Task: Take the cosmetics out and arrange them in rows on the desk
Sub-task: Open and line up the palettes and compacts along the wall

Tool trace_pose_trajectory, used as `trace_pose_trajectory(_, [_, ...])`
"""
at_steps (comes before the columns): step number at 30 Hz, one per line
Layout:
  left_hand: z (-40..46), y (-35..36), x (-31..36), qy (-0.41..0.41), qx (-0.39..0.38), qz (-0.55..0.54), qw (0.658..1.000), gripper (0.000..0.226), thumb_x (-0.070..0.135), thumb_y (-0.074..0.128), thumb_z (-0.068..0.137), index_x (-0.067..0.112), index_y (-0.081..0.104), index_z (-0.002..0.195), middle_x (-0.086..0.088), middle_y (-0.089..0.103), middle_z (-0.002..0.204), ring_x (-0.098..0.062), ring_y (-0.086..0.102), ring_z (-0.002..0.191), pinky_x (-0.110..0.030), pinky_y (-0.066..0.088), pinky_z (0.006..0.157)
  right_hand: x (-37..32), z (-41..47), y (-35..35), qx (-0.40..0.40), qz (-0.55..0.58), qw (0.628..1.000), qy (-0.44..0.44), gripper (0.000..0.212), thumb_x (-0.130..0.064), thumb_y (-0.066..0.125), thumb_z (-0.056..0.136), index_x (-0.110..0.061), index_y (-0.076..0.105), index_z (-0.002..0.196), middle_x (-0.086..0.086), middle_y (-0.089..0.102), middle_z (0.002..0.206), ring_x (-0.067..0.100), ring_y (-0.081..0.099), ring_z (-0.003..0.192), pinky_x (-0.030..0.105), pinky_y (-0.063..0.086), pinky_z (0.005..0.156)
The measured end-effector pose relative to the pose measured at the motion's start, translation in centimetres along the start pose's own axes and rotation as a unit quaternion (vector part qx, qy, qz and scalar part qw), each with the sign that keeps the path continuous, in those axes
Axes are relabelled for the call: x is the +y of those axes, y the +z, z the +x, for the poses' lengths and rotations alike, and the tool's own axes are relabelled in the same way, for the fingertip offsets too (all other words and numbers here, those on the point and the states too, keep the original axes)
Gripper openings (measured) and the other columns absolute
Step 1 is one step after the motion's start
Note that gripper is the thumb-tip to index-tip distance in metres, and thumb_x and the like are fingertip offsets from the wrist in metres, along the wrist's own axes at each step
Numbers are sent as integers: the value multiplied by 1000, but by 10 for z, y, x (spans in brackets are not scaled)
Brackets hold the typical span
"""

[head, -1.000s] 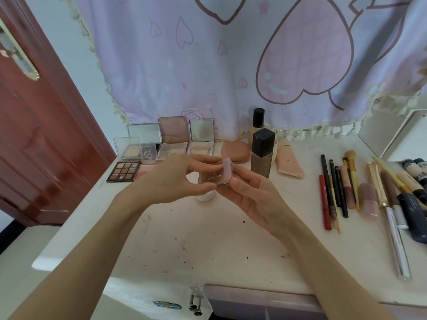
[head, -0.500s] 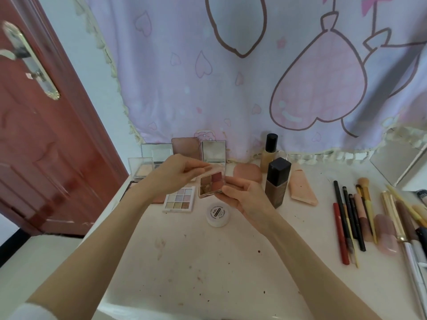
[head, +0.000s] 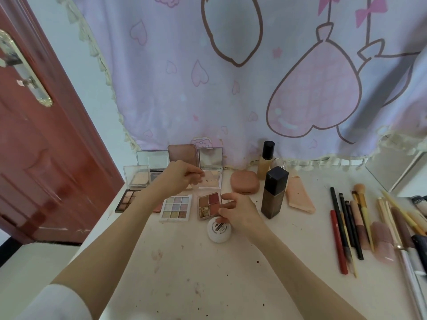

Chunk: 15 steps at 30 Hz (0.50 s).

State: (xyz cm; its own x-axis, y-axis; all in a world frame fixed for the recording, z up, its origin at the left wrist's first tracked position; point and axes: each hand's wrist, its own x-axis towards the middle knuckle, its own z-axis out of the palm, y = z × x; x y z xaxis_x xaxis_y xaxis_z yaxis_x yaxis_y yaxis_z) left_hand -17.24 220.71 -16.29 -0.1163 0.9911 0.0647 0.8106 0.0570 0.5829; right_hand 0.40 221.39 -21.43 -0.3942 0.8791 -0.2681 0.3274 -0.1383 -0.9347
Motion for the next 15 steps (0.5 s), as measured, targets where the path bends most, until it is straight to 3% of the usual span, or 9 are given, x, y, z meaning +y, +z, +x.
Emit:
trace_pose_trajectory(4, [10,2,-5,11,-18,26,999,20,6,56,90,5,69,104,-5,72,89,9,59,59,0,43,66,1,3,-4,13,-70,997,-1,41,-6,60,88,-9,51,127,10,63,114,9,60,56,18,52,65])
trace_pose_trajectory(6, [16,2,-5,6,-31,37,999,19,5,55,90,5,70,102,-6,72,89,5,60,62,0,43,65,0,8,-3,11,-101,995,-3,45,-9,62,87,-9,49,130,11,61,117,12,60,60,21,54,70])
trace_pose_trajectory(9, [23,3,-3,1,-53,57,997,19,6,55,90,5,70,102,-9,72,92,-5,60,69,-6,42,67,-2,16,2,-7,-141,990,10,51,-14,65,85,-8,47,133,14,55,125,25,64,92,36,54,87])
trace_pose_trajectory(11, [26,4,-1,4,-61,71,996,19,7,56,91,6,70,104,-7,71,92,-9,59,75,-13,41,74,-2,19,4,-16,-152,988,14,53,-16,66,84,-7,46,133,15,55,126,30,60,106,40,52,91])
trace_pose_trajectory(15, [32,7,-2,6,-53,79,995,20,11,58,90,7,70,106,-8,71,99,-12,61,89,-18,41,84,-3,22,5,-17,-158,987,9,49,-18,63,87,-6,47,132,16,57,122,30,62,102,39,53,89])
